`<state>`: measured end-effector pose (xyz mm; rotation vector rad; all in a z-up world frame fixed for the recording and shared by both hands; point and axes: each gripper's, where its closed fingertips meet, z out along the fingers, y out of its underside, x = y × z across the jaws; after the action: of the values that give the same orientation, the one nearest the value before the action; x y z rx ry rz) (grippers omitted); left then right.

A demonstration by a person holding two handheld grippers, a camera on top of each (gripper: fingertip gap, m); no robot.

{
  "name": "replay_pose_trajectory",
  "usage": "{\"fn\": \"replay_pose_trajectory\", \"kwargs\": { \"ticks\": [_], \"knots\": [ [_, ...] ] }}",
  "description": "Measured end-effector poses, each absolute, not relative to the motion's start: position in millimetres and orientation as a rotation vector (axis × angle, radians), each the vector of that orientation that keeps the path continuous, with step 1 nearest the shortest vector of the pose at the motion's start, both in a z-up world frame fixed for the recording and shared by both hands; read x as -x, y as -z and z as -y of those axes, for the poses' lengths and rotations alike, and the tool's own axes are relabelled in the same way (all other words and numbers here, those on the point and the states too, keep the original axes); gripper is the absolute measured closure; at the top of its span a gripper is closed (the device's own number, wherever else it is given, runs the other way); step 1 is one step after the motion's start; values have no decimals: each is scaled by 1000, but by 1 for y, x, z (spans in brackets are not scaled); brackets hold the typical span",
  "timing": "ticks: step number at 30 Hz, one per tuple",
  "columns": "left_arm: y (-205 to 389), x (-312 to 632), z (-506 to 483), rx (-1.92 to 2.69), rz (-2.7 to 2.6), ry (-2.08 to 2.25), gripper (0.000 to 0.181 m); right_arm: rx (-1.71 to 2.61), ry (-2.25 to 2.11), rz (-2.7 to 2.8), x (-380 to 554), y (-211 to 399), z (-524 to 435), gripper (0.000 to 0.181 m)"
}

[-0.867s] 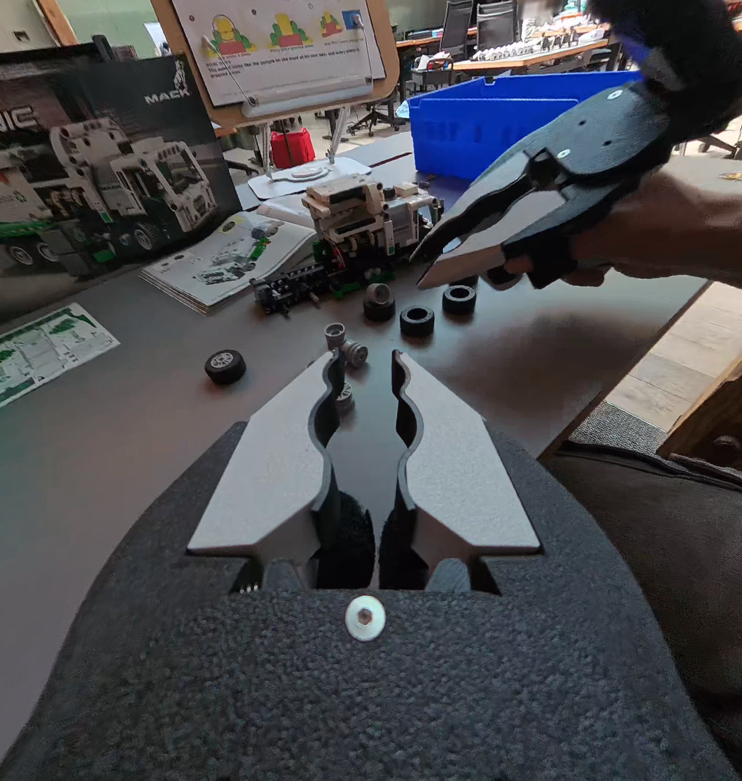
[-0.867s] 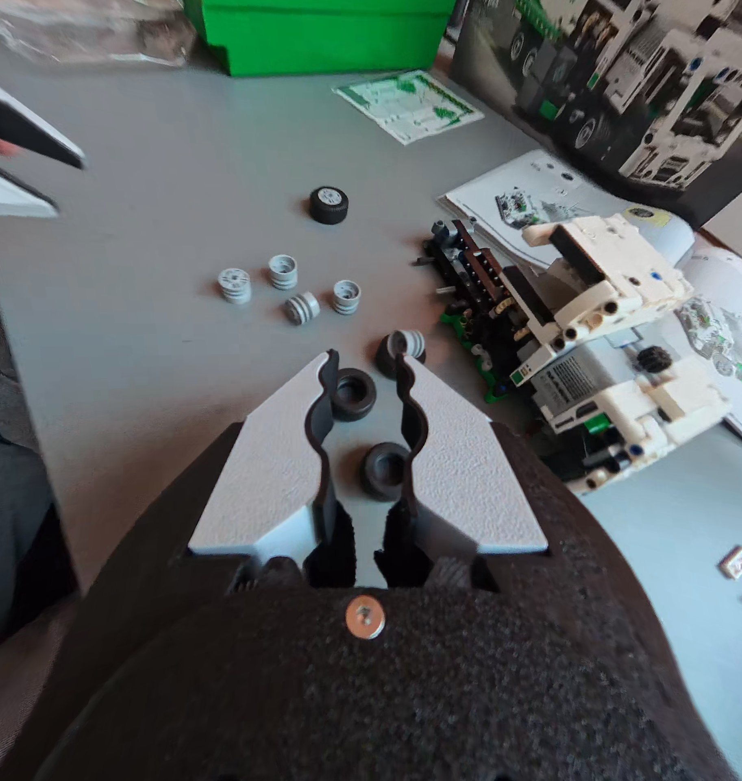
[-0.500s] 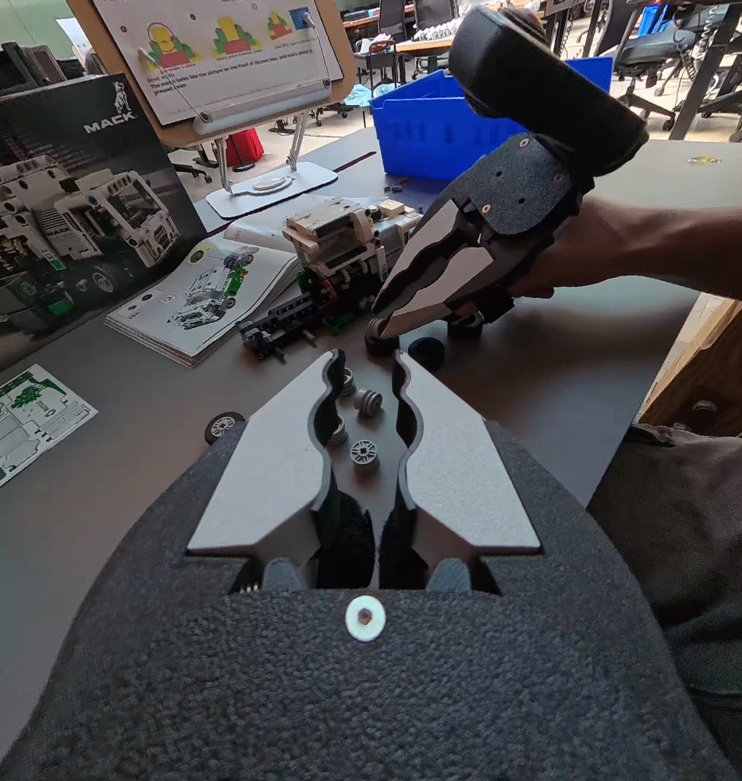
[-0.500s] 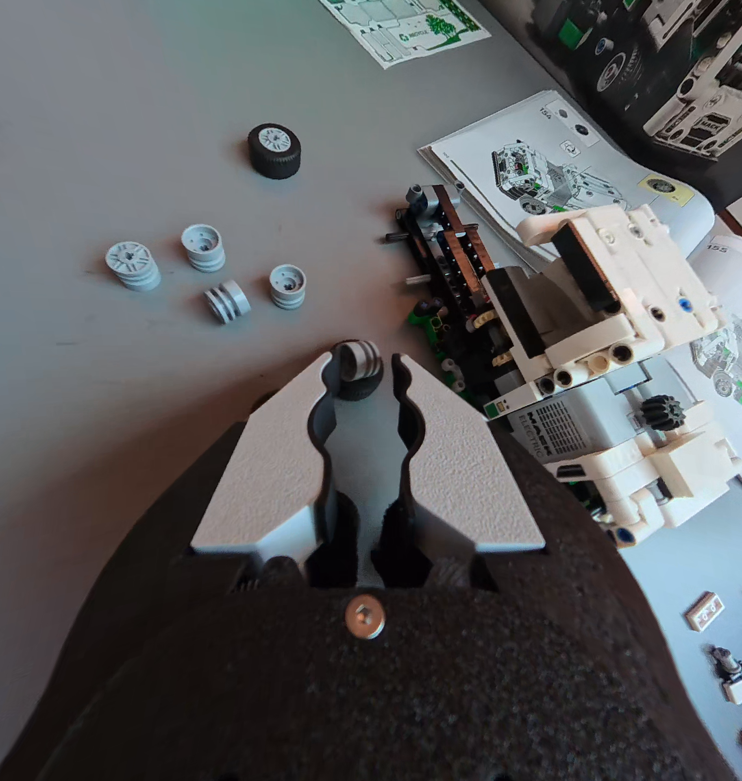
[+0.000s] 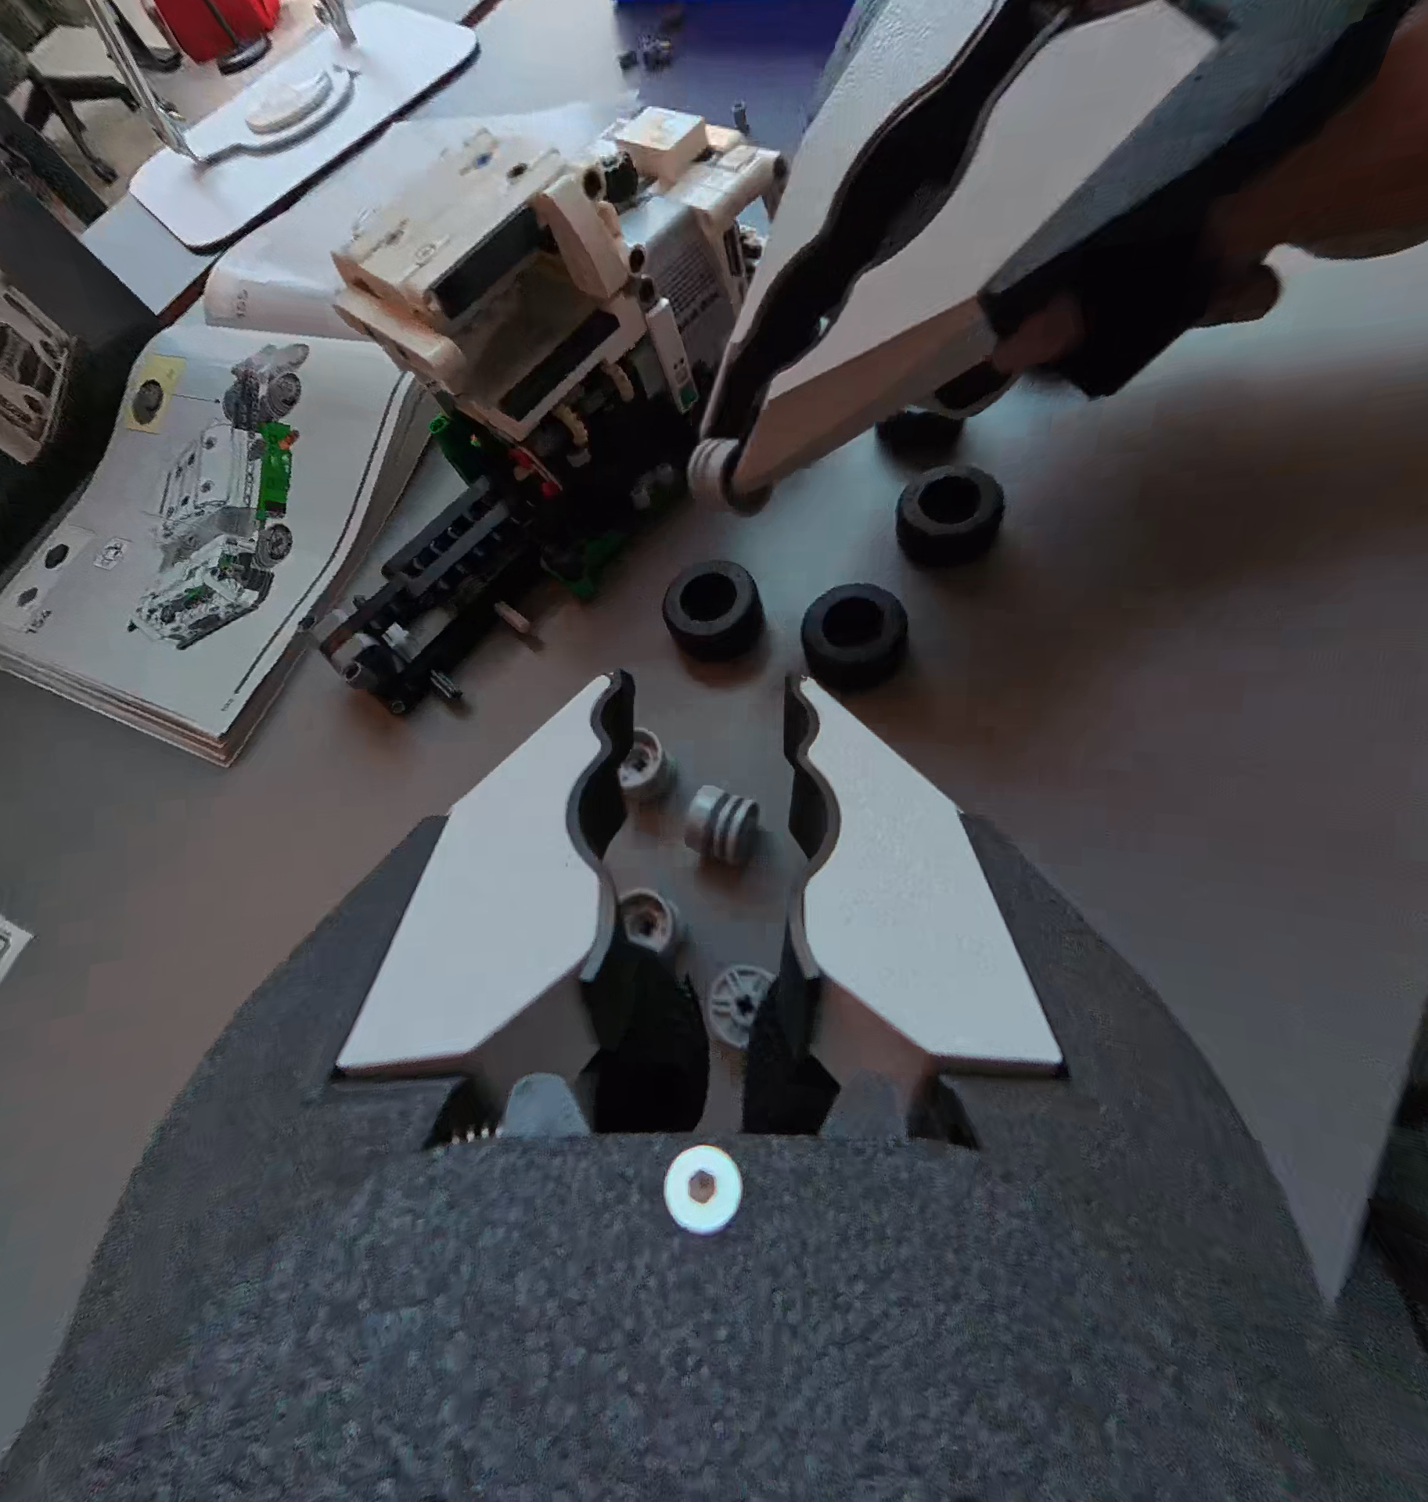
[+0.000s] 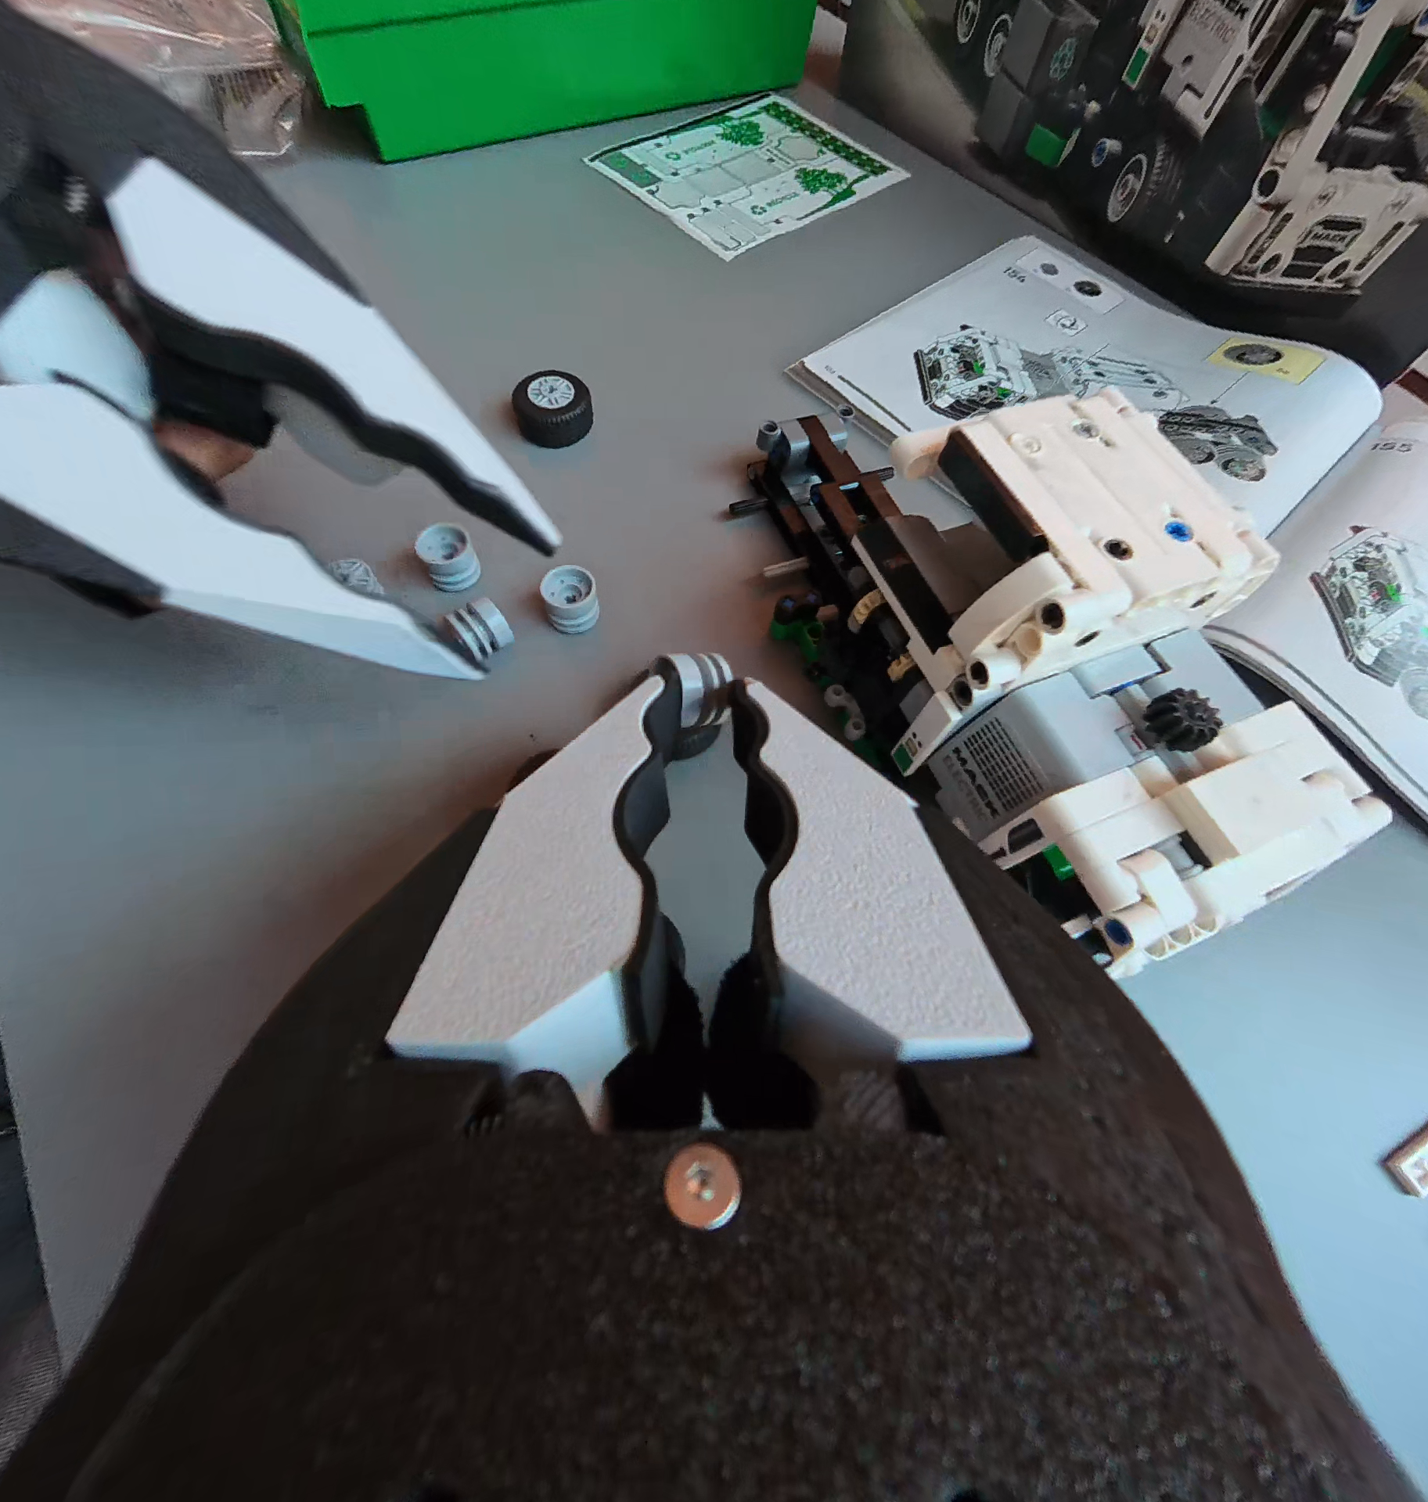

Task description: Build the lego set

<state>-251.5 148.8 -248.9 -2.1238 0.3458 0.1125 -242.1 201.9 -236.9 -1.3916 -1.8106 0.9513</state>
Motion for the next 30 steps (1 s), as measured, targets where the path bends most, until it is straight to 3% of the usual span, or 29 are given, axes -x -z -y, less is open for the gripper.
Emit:
{"fn": "replay_pose_trajectory", "kwargs": {
  "ticks": [1,11,17,30],
  "knots": [
    [251,256,-158,2142,-378,-124,146,1382,-959,1827,242,238,-200,170],
    [279,253,-194,2268,-717,109,144,1135,-720,1991,259,260,-200,170],
    [285,249,-195,2264,-755,190,152,1113,-643,2067,258,265,-197,170],
    [284,252,-191,2180,-805,208,157,1890,-1139,2135,251,266,-193,170]
  ]
}}
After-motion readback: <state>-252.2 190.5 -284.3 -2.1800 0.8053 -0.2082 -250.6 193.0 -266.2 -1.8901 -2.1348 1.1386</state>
